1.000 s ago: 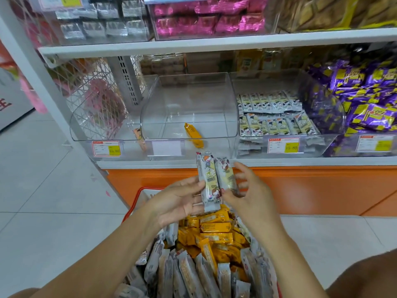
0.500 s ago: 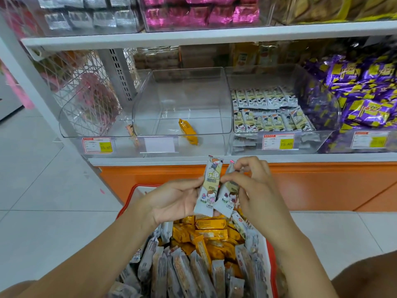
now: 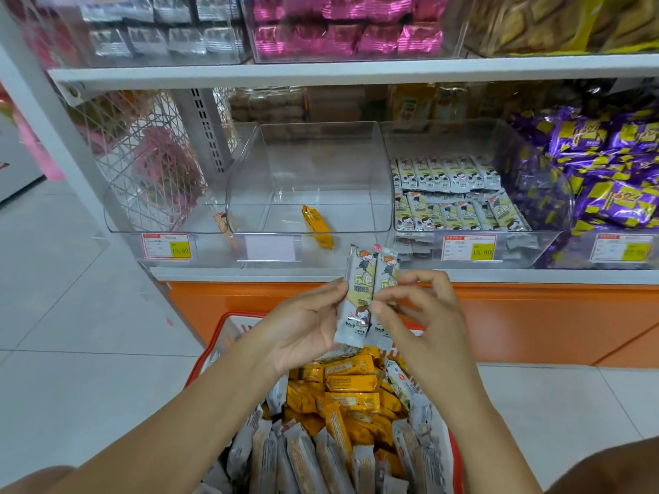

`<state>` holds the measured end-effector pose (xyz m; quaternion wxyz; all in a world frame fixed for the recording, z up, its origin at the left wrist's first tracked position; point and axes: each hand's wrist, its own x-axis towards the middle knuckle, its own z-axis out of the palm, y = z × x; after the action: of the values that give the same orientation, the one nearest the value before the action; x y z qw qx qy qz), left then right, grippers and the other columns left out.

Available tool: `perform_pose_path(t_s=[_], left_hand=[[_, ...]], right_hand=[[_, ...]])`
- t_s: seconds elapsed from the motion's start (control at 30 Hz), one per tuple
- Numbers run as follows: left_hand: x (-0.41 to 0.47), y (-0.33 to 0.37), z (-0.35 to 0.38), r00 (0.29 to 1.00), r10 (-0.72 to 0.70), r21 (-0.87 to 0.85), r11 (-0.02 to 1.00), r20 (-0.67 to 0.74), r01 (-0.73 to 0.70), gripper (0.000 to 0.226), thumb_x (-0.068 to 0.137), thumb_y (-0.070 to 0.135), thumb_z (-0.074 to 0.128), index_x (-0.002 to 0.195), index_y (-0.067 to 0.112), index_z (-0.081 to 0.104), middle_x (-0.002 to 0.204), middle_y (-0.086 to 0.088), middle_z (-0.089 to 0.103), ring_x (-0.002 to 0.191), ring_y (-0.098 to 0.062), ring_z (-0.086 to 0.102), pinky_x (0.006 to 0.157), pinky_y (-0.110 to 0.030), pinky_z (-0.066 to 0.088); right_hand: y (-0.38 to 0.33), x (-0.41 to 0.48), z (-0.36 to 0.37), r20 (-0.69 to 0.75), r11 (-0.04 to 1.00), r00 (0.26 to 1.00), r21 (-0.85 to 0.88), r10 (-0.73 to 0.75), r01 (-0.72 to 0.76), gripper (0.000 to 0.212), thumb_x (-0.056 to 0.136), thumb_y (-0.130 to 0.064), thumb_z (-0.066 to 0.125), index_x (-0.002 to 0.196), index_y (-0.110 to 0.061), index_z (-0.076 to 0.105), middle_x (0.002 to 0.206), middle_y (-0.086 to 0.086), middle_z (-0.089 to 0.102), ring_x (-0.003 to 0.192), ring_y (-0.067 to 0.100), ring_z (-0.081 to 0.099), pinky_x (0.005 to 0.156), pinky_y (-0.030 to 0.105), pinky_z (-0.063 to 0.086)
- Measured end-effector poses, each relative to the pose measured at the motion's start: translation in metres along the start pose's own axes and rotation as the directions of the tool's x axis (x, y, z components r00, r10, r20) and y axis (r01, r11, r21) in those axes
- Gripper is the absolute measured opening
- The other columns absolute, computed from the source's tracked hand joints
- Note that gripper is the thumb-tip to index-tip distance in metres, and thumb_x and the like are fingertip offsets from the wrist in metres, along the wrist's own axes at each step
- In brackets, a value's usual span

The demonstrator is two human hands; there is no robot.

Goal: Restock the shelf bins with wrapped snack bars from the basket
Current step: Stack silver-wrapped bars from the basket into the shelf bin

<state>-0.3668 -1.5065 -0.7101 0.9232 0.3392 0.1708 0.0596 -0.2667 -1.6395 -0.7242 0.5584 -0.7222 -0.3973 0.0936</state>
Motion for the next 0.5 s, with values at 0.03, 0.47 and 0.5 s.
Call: perform_pose_path(t_s=[0.03, 0.47, 0.5], left_hand=[[0.002, 0.000, 0.002, 1.000, 0.026, -0.004, 1.000, -0.006, -0.026, 0.042, 0.089, 0.010, 0.043, 0.129, -0.001, 0.053, 0.125, -0.021, 0.060, 0.101, -0.025, 0.065, 0.082, -0.035, 0.057], [0.015, 0.023, 0.034, 0.963, 0.267, 0.504, 0.827, 0.041, -0.251, 0.039, 0.100, 0.012, 0.038, 0.139, 0.011, 0.046, 0.138, -0.003, 0.054, 0.127, -0.014, 0.049, 0.109, -0.027, 0.037], [0.017, 0.028, 0.033, 0.944, 0.330, 0.708, 0.665, 0.009, -0.239, 0.040, 0.101, 0.016, 0.040, 0.140, 0.019, 0.045, 0.142, 0.004, 0.048, 0.131, -0.008, 0.041, 0.110, -0.021, 0.028]], right_hand=[[-0.002, 0.000, 0.002, -0.025, 1.000, 0.999, 0.005, 0.030, -0.030, 0.032, 0.072, -0.052, 0.073, 0.085, -0.023, 0.067, 0.112, -0.017, 0.043, 0.106, -0.003, 0.052, 0.085, 0.008, 0.045], [-0.025, 0.047, -0.007, -0.179, 0.993, 0.977, 0.055, 0.112, -0.104, 0.035, 0.071, -0.029, 0.075, 0.089, -0.027, 0.045, 0.101, 0.003, 0.055, 0.085, 0.021, 0.059, 0.062, 0.033, 0.050], [-0.028, 0.061, -0.017, -0.192, 0.992, 0.974, 0.042, 0.122, -0.116, 0.036, 0.073, -0.025, 0.075, 0.091, -0.025, 0.045, 0.104, 0.003, 0.055, 0.088, 0.021, 0.059, 0.059, 0.027, 0.047]])
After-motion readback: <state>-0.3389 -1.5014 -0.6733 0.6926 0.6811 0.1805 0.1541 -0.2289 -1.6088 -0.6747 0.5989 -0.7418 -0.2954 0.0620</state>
